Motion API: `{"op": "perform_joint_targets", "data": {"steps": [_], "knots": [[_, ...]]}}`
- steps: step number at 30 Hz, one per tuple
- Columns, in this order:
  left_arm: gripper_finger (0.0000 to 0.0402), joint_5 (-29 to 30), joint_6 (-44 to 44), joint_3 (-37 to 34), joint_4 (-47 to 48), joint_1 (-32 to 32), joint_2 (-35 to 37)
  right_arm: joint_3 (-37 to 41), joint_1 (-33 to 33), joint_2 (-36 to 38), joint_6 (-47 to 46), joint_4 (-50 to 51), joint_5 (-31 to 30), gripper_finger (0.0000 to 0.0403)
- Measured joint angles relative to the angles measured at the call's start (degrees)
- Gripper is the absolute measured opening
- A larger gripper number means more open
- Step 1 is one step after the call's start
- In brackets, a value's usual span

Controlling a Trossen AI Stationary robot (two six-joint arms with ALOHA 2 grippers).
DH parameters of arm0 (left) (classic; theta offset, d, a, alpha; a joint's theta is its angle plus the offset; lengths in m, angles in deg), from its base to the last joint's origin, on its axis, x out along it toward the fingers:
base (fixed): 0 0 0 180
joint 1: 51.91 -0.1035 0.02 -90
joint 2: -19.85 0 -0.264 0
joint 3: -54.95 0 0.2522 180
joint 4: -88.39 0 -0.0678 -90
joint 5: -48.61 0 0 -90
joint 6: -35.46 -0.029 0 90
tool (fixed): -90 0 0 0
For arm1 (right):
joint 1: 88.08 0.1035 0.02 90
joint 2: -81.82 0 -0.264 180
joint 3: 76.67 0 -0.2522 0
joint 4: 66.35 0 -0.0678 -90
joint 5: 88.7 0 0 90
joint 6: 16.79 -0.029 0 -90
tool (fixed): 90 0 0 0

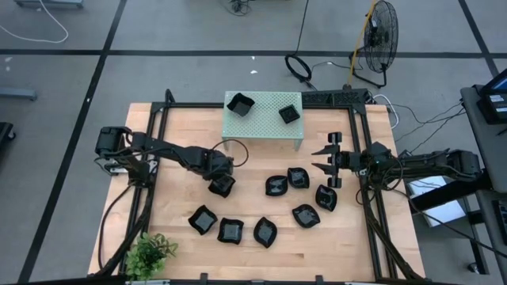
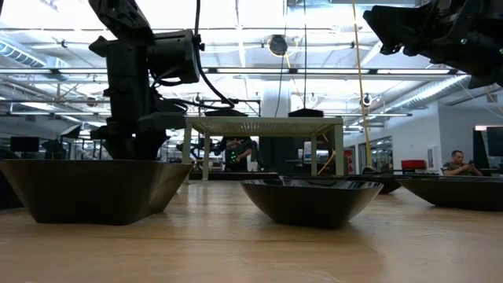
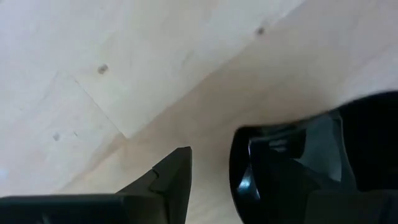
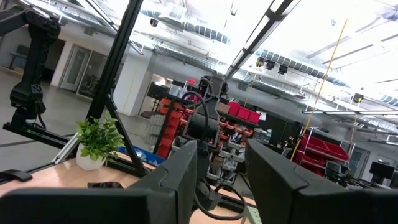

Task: Pick & Place Mini shaped plates
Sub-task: Stack the black distorted square plate on top of the other black distorted square plate on the shelf

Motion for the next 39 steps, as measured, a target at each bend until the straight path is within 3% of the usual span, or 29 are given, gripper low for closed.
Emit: {"op": "perform_joint_targets", "data": {"steps": [6,26,30,36,39], "knots": [[0.0165,-3.2,-0.3,0.0,1.3,0.0,0.0,0.0,0.0,0.0,0.0,0.0,0.0,0.0125],[0.0161,-3.1,3.5,0.0,1.2,2.2,0.0,0.0,0.0,0.0,0.0,0.0,0.0,0.0125],[0.0124,-3.2,3.7,0.0,1.3,2.2,0.4,0.0,0.0,0.0,0.0,0.0,0.0,0.0125],[0.0017,-2.8,3.2,0.3,1.9,2.2,4.2,0.0,0.0,0.0,0.0,0.0,0.0,0.0125],[0.0011,-1.5,3.1,0.8,1.9,2.4,7.4,0.0,0.0,0.0,0.0,0.0,0.0,0.0125]]}}
